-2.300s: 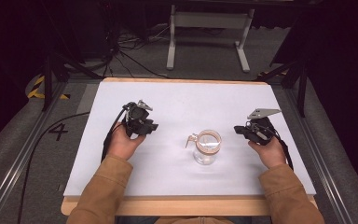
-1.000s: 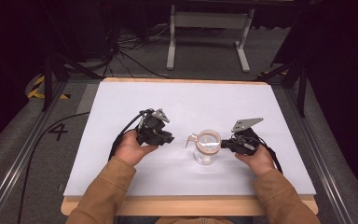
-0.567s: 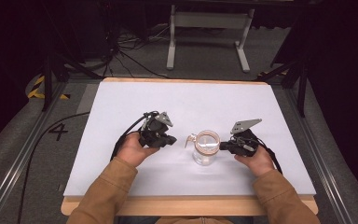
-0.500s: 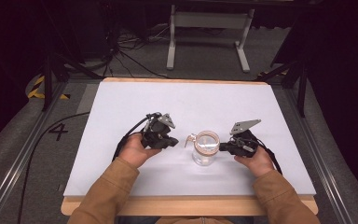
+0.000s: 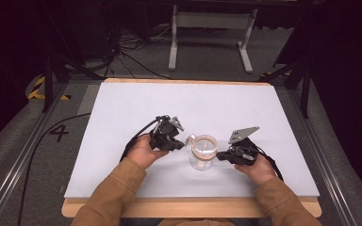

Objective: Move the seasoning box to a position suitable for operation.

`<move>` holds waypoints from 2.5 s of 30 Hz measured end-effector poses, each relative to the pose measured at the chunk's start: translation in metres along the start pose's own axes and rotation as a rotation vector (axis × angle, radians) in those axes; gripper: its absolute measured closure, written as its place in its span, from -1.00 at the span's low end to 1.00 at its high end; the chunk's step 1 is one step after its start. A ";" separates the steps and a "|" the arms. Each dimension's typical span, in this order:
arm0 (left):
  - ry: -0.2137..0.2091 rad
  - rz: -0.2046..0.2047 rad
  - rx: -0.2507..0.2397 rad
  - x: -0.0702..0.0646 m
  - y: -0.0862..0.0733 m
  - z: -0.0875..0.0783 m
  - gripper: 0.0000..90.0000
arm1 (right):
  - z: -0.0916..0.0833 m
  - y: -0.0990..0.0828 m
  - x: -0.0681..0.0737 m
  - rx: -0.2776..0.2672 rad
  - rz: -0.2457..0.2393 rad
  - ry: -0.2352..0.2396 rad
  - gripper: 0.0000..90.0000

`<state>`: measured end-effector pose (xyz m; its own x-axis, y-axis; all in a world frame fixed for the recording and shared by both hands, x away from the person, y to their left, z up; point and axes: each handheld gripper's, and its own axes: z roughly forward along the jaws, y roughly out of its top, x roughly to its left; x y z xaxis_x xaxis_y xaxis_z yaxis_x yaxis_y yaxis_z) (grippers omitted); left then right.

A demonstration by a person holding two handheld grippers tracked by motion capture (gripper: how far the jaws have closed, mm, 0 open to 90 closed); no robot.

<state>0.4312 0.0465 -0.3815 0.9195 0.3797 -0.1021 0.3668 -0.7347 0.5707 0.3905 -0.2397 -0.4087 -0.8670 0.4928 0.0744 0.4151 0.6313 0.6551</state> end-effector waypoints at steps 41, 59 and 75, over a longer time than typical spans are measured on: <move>0.092 0.070 -0.073 0.015 0.024 0.041 1.00 | -0.025 -0.026 0.013 -0.026 0.043 -0.066 0.99; 0.079 0.040 -0.141 0.019 0.029 0.044 1.00 | -0.030 -0.030 0.013 -0.046 0.062 -0.093 0.99; -0.018 -0.003 -0.415 0.001 0.035 -0.012 0.99 | -0.032 -0.021 0.011 -0.105 0.067 -0.087 0.99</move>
<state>0.4431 0.0280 -0.3523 0.9222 0.3688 -0.1162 0.2844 -0.4435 0.8499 0.3631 -0.2665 -0.3970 -0.8092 0.5846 0.0585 0.4364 0.5313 0.7261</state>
